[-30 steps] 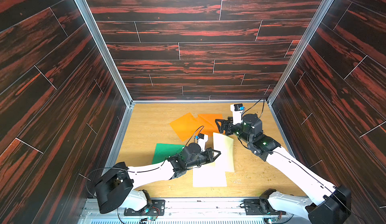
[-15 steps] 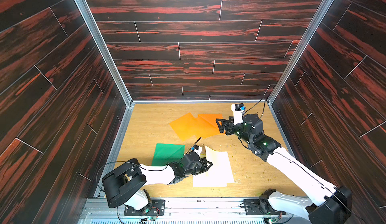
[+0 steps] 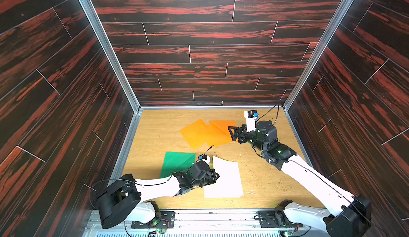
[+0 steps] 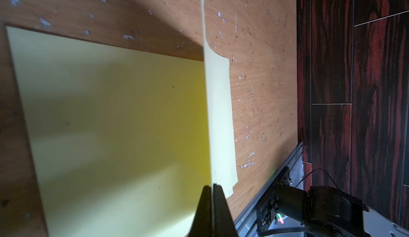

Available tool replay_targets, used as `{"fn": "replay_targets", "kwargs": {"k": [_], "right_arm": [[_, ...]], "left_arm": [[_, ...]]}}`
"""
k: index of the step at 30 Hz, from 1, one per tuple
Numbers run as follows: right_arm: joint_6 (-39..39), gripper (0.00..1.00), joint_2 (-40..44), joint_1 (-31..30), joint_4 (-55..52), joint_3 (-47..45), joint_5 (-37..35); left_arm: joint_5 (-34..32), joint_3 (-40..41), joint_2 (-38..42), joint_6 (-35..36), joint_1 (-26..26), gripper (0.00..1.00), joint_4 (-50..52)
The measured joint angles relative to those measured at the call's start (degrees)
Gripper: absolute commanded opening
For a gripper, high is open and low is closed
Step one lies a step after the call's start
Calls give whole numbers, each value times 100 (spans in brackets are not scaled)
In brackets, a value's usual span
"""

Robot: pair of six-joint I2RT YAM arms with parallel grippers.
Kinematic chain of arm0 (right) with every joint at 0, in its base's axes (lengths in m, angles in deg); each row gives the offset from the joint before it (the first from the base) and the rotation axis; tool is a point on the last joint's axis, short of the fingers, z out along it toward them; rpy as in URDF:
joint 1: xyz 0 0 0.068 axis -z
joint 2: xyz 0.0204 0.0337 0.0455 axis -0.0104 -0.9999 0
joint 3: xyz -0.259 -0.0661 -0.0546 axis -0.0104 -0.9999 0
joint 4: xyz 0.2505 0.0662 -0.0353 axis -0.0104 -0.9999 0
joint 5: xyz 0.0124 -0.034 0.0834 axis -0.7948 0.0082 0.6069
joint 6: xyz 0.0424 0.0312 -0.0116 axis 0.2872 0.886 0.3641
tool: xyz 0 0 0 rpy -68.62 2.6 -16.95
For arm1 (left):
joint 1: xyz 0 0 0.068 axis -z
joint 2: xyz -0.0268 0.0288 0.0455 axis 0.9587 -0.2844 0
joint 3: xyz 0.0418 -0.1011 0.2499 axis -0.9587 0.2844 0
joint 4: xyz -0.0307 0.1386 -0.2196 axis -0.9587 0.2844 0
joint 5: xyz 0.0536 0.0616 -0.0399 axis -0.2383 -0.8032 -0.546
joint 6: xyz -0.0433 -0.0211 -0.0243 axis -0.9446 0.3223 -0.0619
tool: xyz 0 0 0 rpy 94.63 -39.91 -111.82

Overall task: Sort the scattered colored papers by color
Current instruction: Place the colored paper.

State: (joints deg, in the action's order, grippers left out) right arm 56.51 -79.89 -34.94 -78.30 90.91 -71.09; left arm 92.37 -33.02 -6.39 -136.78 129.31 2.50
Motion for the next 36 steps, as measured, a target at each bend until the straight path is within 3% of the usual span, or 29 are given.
{"fn": "replay_targets", "kwargs": {"k": [17,36], "right_arm": [[2,89,-136,0,4,-26,83],[2,90,-236,0,42,-46,168]], "left_arm": [[-190,201,254,232,-125,0,675],[142,127,-402,623,-437,0,789]]}}
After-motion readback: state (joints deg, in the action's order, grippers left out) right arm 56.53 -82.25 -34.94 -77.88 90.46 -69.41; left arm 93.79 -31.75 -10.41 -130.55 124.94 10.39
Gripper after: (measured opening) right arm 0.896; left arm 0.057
